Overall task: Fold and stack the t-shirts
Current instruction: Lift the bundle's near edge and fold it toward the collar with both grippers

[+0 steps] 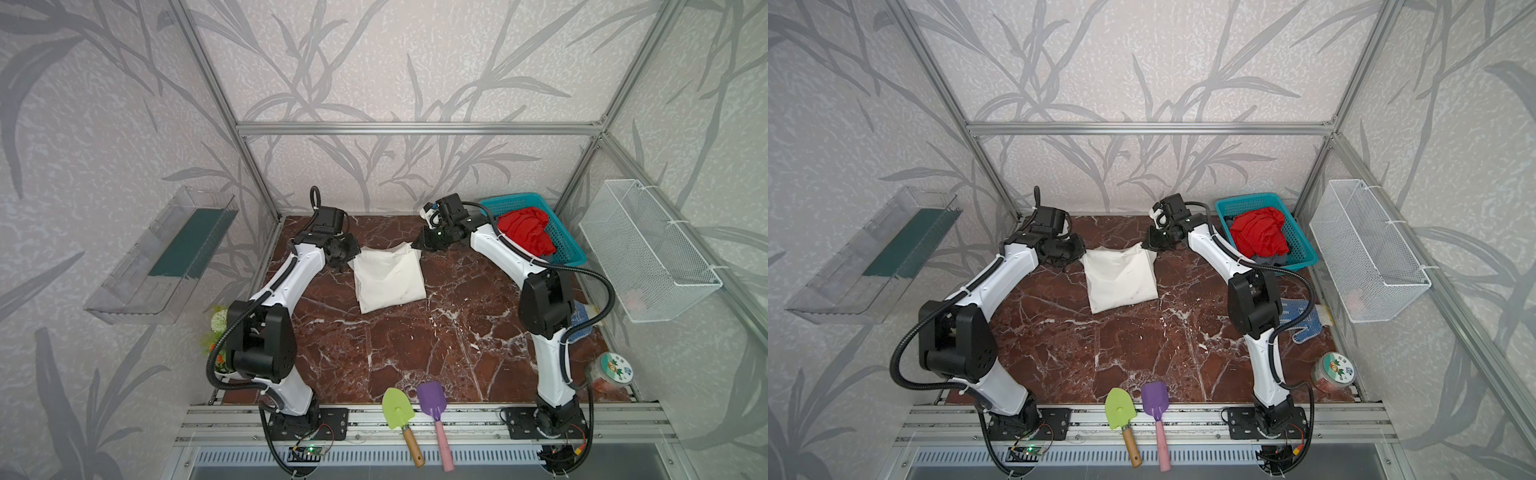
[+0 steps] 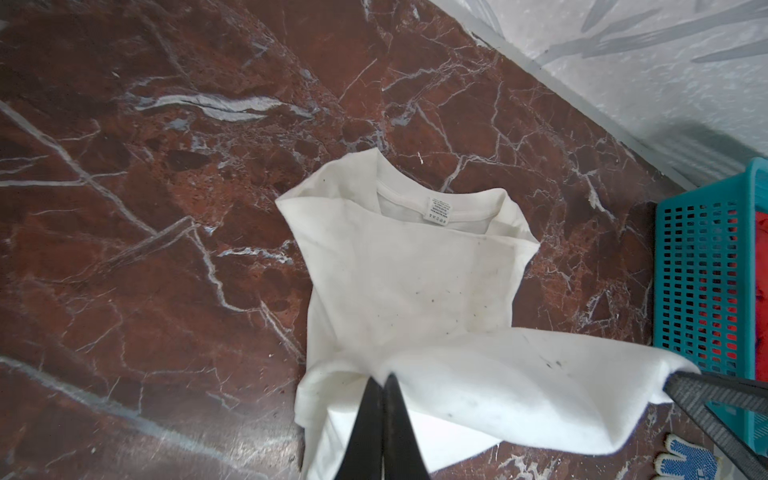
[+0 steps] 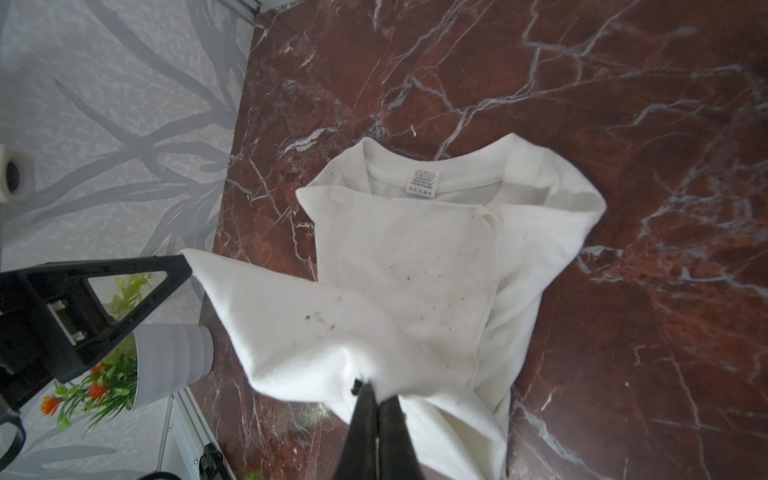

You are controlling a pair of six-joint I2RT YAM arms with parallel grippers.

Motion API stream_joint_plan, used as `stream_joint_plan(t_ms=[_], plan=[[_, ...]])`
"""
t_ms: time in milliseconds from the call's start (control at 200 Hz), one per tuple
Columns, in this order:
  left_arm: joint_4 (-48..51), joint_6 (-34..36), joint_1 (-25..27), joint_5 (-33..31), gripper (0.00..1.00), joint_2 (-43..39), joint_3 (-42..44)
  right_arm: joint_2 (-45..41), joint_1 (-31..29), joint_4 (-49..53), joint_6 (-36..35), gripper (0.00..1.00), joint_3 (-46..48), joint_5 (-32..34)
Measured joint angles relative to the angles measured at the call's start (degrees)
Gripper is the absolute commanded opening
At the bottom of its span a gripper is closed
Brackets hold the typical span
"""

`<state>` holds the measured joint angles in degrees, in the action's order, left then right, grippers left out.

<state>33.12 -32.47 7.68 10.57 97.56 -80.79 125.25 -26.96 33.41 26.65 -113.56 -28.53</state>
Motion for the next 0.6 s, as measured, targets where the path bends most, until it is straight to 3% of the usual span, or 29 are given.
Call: stream_joint_plan(t_ms=[260,345,400,450,540,600], plan=[[-3.3,0.0,-1.8,1.5,0.0,9.9,-3.0,11.4,1.7,0.7,0.1,0.0,-8.7,-0.3],[-4.4,0.0,-2.2,1.6,0.0,11.8,-4.1,14.8,2.4,0.3,0.6,0.19,-12.0,-1.2],[-5.5,0.0,-2.4,1.6,0.04,12.7,-4.7,16.5,2.9,-0.6,0.9,0.29,-13.6,-1.7],[-6.9,0.5,-2.5,1.7,0.14,13.2,-4.8,17.3,3.3,-1.8,1.0,0.38,-14.0,-2.4],[-9.9,1.8,-2.7,1.5,0.33,13.4,-4.2,17.0,3.8,-5.1,1.2,0.42,-11.9,-3.1],[-12.8,2.1,-2.7,1.5,0.4,12.9,-3.0,15.1,4.0,-8.5,1.2,0.42,-7.5,-3.0]])
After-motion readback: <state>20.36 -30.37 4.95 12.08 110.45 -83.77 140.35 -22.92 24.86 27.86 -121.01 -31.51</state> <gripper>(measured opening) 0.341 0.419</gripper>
